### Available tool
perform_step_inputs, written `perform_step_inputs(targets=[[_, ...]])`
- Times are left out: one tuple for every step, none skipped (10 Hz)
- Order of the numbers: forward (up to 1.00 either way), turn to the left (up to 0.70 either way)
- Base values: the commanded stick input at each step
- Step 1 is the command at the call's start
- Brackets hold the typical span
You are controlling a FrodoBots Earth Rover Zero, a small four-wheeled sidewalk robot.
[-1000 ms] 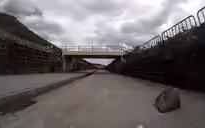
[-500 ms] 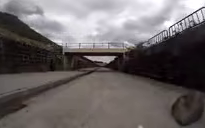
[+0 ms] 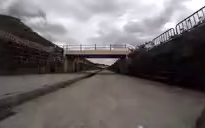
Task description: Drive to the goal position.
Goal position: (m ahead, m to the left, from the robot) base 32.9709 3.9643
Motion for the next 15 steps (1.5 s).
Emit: perform_step_inputs(targets=[[0.70,0.00],[0.70,0.00],[0.70,0.00],[0.70,0.00],[0.70,0.00],[0.85,0.00],[0.85,0.00],[0.86,-0.04],[0.92,-0.19],[0.98,-0.35],[1.00,-0.40],[1.00,-0.40],[1.00,-0.39],[1.00,-0.24],[1.00,-0.10]])
